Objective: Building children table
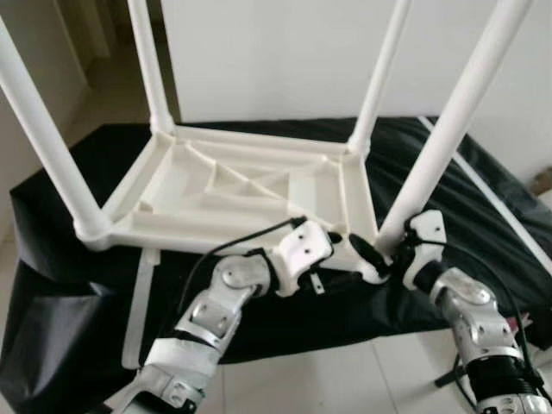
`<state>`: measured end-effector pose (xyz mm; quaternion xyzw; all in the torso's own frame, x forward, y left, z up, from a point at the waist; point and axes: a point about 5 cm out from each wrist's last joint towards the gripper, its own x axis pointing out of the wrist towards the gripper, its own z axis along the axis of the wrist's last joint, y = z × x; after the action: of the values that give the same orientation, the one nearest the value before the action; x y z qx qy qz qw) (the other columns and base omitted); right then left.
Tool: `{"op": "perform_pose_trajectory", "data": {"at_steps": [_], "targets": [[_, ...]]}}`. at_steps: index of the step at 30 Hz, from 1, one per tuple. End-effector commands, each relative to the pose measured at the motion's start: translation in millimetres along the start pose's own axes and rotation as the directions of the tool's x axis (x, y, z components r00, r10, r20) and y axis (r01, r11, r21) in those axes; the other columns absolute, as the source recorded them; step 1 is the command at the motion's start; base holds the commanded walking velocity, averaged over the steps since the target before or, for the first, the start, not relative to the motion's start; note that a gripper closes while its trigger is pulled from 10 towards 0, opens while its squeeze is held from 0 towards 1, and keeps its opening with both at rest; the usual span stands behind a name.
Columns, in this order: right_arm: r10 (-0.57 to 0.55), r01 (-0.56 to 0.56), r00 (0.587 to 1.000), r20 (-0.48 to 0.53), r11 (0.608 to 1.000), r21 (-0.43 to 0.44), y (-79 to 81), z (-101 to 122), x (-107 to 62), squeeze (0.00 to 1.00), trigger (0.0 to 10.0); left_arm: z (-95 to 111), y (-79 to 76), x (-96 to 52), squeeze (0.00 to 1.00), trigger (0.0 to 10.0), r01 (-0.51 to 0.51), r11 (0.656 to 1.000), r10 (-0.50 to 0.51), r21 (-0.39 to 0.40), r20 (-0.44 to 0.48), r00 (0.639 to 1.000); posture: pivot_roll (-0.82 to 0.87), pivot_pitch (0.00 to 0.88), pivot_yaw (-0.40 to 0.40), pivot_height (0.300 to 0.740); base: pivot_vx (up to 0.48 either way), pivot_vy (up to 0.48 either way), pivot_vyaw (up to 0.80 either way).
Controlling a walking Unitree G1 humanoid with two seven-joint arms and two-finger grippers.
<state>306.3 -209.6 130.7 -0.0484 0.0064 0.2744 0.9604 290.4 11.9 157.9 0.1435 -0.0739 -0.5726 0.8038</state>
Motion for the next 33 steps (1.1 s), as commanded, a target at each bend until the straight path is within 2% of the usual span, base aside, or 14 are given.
{"op": "perform_pose_trajectory", "data": {"at_steps": [1, 9, 10, 11, 20, 21, 22, 24, 27, 28, 29, 30, 31, 33], "targets": [[0.049, -0.049, 0.999, -0.015, 0.999, -0.002, 3.1, -2.7, 3.1, 0.0, 0.0, 2.3, 5.4, -0.8, 0.0, 10.0, -0.052, 0.999, 0.052, 0.015, 0.005, 0.999, 0.06, 0.0, -0.044, 0.74, 0.0, 0.0, 0.0], [0.053, -0.053, 0.998, -0.02, 0.998, 0.015, 2.0, -6.7, -0.2, 0.0, 0.0, 2.1, 5.0, -1.9, 0.0, 10.0, -0.057, 0.998, 0.057, 0.013, 0.003, 0.998, 0.06, 0.0, -0.046, 0.74, 0.0, 0.0, 0.0], [0.044, -0.043, 0.999, -0.02, 0.999, 0.027, 1.7, -7.4, -0.3, 0.0, 0.9, 1.9, 4.8, -1.9, 0.0, 10.0, -0.057, 0.998, 0.057, 0.013, 0.003, 0.998, 0.07, 0.0, -0.048, 0.74, 0.0, 0.0, 0.0], [0.022, -0.021, 1.0, -0.019, 0.999, 0.041, 2.5, -7.8, 0.1, 0.0, 10.0, 1.6, 4.4, -1.8, 0.0, 10.0, -0.057, 0.998, 0.057, 0.012, 0.002, 0.998, 0.07, 0.0, -0.049, 0.74, 0.0, 0.0, 0.0], [-0.138, 0.139, 0.99, -0.022, 0.988, 0.069, 6.7, -9.1, 5.1, 0.0, 10.0, -0.2, 0.7, -3.0, 0.0, 10.0, -0.055, 0.998, 0.055, 0.0, 0.0, 0.998, 0.07, 0.0, -0.06, 0.74, 0.0, 0.0, 0.0], [-0.206, 0.208, 0.978, -0.024, 0.975, 0.078, 8.6, -10.3, 6.5, 0.0, 10.0, -0.7, 0.0, -3.6, 0.0, 10.0, -0.057, 0.998, 0.057, -0.002, -0.001, 0.998, 0.07, 0.0, -0.064, 0.74, 0.0, 0.0, 0.0], [-0.206, 0.208, 0.978, -0.024, 0.975, 0.078, 8.6, -10.3, 6.5, 0.0, 10.0, -0.7, 0.0, -3.6, 0.0, 10.0, -0.057, 0.998, 0.057, -0.002, -0.001, 0.998, 0.07, 0.0, -0.064, 0.74, 0.0, 0.0, 0.0], [-0.293, 0.295, 0.955, -0.03, 0.949, 0.108, 12.5, -12.6, 7.7, 0.0, 10.0, -1.3, -0.7, -4.3, 0.0, 10.0, -0.061, 0.998, 0.061, -0.006, -0.002, 0.998, 0.07, 0.0, -0.067, 0.74, 0.0, 0.0, 0.0], [-0.293, 0.295, 0.955, -0.03, 0.949, 0.108, 12.5, -12.6, 7.7, 0.0, 10.0, -1.3, -0.7, -4.3, 0.0, 10.0, -0.061, 0.998, 0.061, -0.006, -0.002, 0.998, 0.07, 0.0, -0.067, 0.74, 0.0, 0.0, 0.0], [-0.362, 0.365, 0.931, -0.047, 0.92, 0.142, 15.4, -15.3, 8.7, 0.0, 10.0, -1.4, -1.3, -4.7, 0.0, 10.0, -0.063, 0.998, 0.063, -0.009, -0.002, 0.998, 0.08, 0.0, -0.07, 0.74, 0.0, 0.0, 0.0], [-0.362, 0.365, 0.931, -0.047, 0.92, 0.142, 15.4, -15.3, 8.7, 0.0, 10.0, -1.4, -1.3, -4.7, 0.0, 10.0, -0.063, 0.998, 0.063, -0.009, -0.002, 0.998, 0.08, 0.0, -0.07, 0.74, 0.0, 0.0, 0.0], [-0.418, 0.423, 0.906, -0.066, 0.891, 0.162, 18.3, -17.7, 9.8, 0.0, 10.0, -1.7, -2.0, -5.1, 0.0, 10.0, -0.065, 0.998, 0.065, -0.011, -0.002, 0.998, 0.08, 0.0, -0.07, 0.74, 0.0, 0.0, 0.0], [-0.499, 0.508, 0.861, -0.094, 0.839, 0.193, 22.7, -21.1, 11.9, 0.0, 10.0, -2.2, -2.8, -5.5, 0.0, 10.0, -0.066, 0.998, 0.066, -0.014, -0.003, 0.998, 0.08, 0.0, -0.073, 0.74, 0.0, 0.0, 0.0], [-0.499, 0.508, 0.861, -0.094, 0.839, 0.193, 22.7, -21.1, 11.9, 0.0, 10.0, -2.2, -2.8, -5.5, 0.0, 10.0, -0.066, 0.998, 0.066, -0.014, -0.003, 0.998, 0.08, 0.0, -0.073, 0.74, 0.0, 0.0, 0.0]]}}
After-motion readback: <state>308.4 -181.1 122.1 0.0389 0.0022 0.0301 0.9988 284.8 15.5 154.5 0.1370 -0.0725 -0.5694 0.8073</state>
